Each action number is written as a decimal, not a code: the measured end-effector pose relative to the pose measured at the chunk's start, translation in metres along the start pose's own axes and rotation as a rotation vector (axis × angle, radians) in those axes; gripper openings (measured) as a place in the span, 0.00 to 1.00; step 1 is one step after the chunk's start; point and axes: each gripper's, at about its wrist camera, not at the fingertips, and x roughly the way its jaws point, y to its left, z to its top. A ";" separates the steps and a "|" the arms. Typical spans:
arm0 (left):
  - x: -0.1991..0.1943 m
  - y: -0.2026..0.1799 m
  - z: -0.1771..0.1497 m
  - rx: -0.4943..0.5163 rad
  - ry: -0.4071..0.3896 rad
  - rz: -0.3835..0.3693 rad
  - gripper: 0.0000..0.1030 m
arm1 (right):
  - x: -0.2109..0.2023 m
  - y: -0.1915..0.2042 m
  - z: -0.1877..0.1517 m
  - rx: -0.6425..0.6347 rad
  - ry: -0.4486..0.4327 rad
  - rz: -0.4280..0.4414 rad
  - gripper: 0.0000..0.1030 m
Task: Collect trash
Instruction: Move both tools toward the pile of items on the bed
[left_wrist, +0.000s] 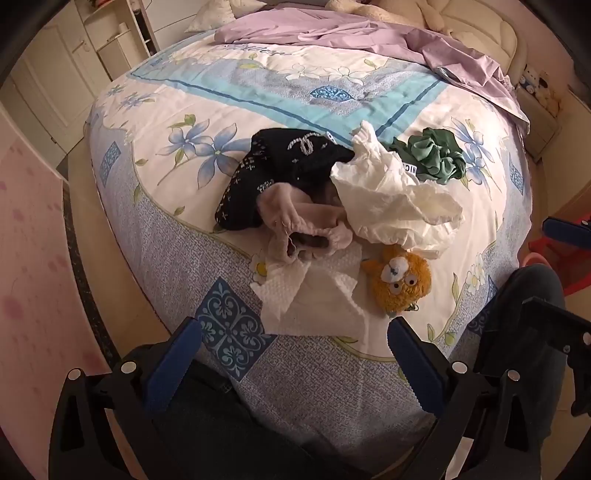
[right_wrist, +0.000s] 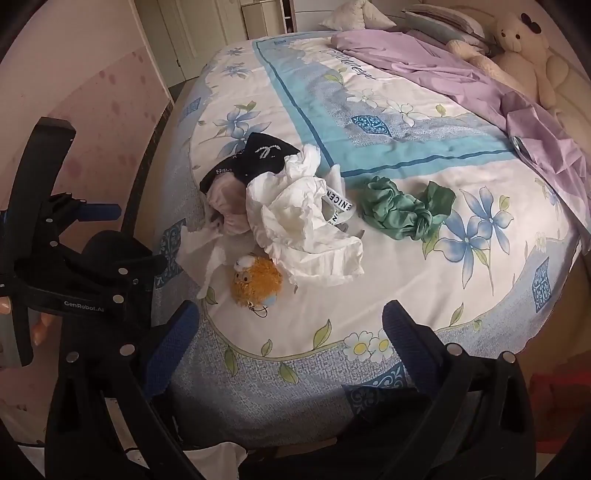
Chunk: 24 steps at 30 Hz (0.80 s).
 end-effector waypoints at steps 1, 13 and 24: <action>0.001 0.001 -0.002 -0.006 0.003 -0.011 0.96 | 0.001 -0.001 0.000 0.004 0.001 -0.002 0.94; 0.013 -0.011 -0.010 -0.002 0.058 -0.043 0.96 | 0.022 -0.002 0.007 0.006 0.018 -0.002 0.93; 0.019 -0.021 -0.006 0.032 0.071 -0.063 0.96 | 0.055 0.006 0.026 -0.106 0.036 -0.070 0.91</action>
